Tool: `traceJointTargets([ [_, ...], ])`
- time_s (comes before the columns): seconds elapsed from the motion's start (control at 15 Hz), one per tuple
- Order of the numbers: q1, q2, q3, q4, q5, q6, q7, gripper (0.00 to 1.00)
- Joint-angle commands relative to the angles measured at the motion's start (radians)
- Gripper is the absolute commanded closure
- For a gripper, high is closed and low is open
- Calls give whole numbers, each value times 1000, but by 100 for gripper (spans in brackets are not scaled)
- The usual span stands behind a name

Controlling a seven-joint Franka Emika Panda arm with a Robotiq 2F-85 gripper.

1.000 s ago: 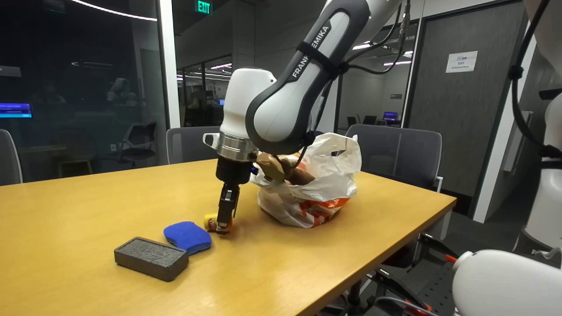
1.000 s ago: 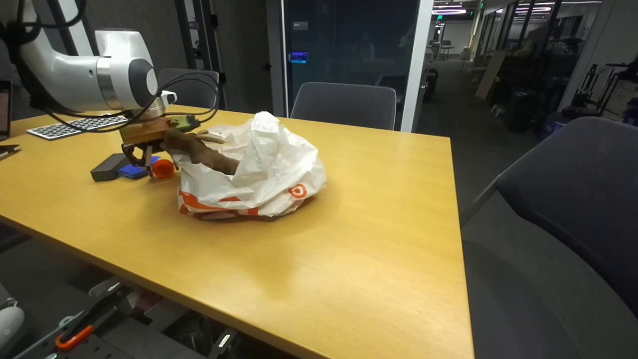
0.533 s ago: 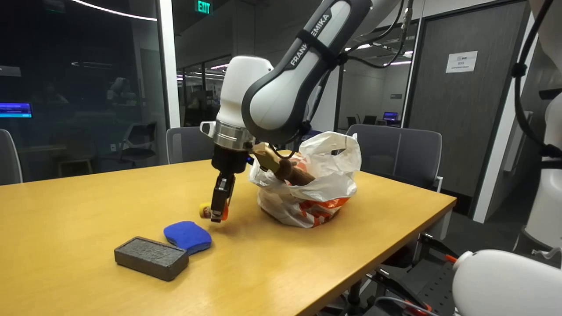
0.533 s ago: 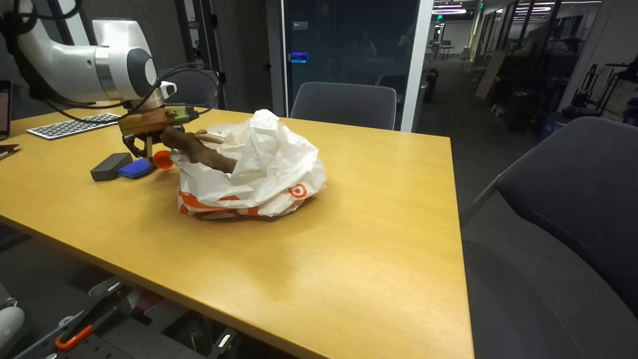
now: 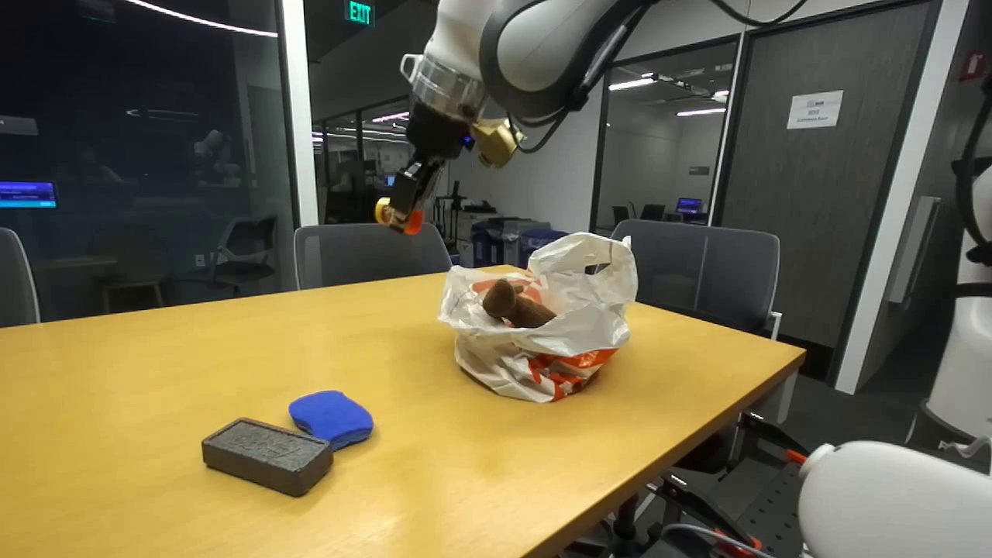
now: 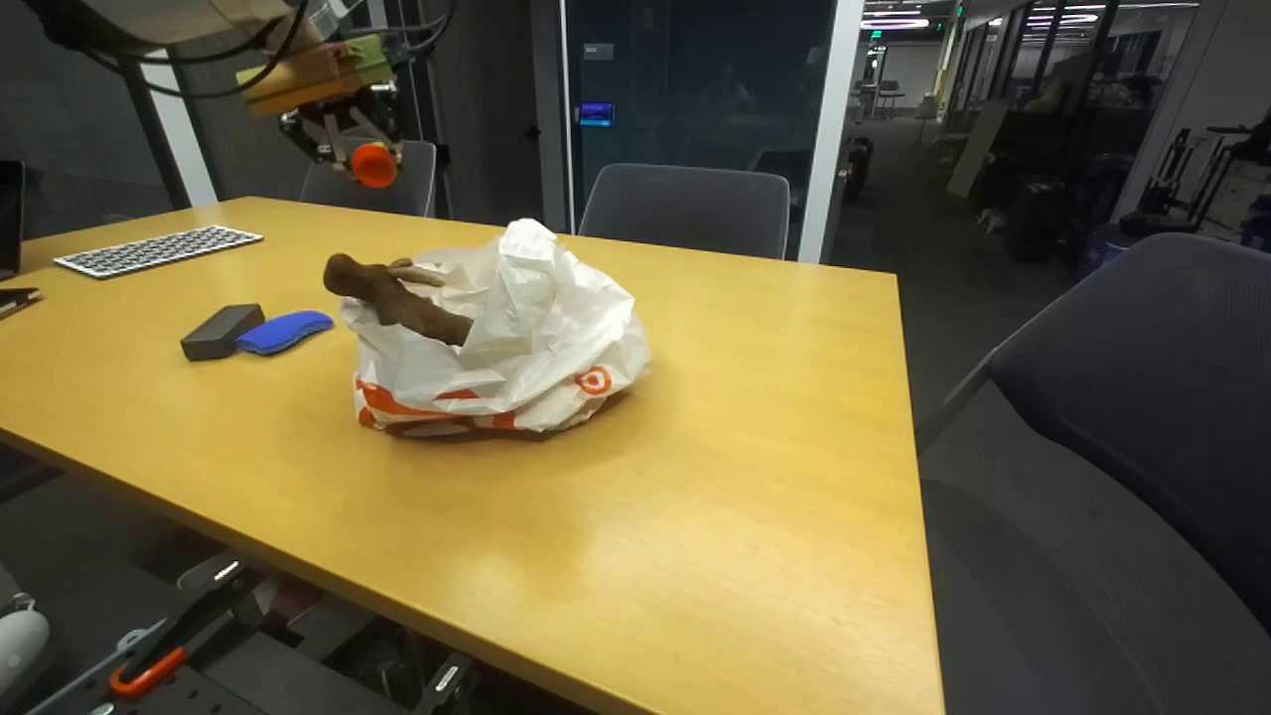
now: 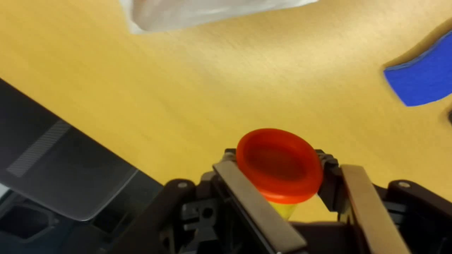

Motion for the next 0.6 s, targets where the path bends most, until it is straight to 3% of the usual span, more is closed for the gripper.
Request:
traceJointTargets([
  [0.0,-57,-164,-65,-112,-147,-24,169,72],
  [0.33,-171,-185,-97,-205,-343,-92,442,72],
  [0.53,-189,-135,-105,-256,-328,-89,470,72],
])
